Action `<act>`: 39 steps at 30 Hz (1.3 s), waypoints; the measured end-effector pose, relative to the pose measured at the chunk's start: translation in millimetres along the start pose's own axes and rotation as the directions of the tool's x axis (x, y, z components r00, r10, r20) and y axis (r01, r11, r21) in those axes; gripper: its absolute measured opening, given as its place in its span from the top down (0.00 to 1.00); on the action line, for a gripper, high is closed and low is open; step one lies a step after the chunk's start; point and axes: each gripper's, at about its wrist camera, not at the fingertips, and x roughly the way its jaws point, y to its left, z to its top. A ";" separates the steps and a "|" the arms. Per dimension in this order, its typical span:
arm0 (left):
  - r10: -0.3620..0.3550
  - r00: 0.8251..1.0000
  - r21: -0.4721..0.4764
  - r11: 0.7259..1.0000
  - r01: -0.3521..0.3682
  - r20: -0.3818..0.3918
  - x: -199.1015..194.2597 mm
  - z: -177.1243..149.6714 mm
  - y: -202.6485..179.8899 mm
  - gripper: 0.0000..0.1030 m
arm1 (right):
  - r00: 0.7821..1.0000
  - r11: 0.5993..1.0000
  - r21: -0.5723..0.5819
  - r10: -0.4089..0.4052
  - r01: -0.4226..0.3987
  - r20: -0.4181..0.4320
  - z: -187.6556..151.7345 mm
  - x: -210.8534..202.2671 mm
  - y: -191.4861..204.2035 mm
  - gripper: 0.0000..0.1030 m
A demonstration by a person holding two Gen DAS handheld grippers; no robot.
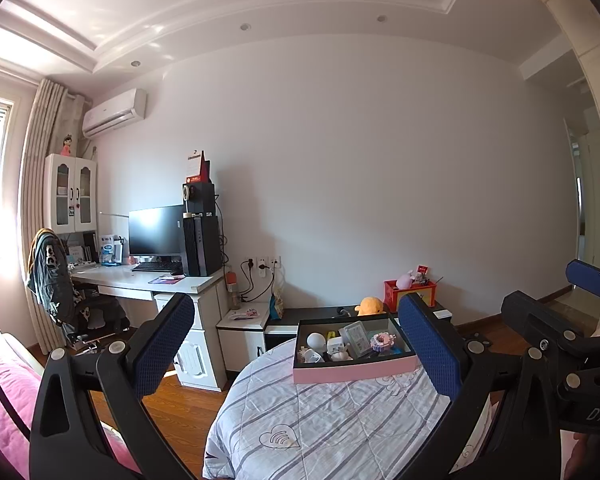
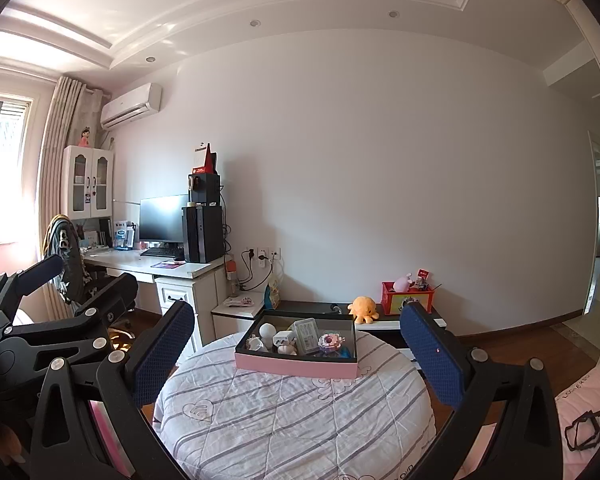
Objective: Organize rigid objects
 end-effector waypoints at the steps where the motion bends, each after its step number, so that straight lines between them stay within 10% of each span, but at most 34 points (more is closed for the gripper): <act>1: 0.000 1.000 0.000 1.000 0.000 0.000 -0.2 0.3 0.3 0.00 | 1.000 1.000 0.000 0.000 0.000 -0.001 -0.1 -0.4 0.4 0.00; 39: 0.002 1.000 -0.010 1.000 -0.002 0.001 0.5 -5.5 6.1 0.00 | 1.000 1.000 0.001 -0.002 0.003 -0.015 -3.6 3.3 -0.8 0.00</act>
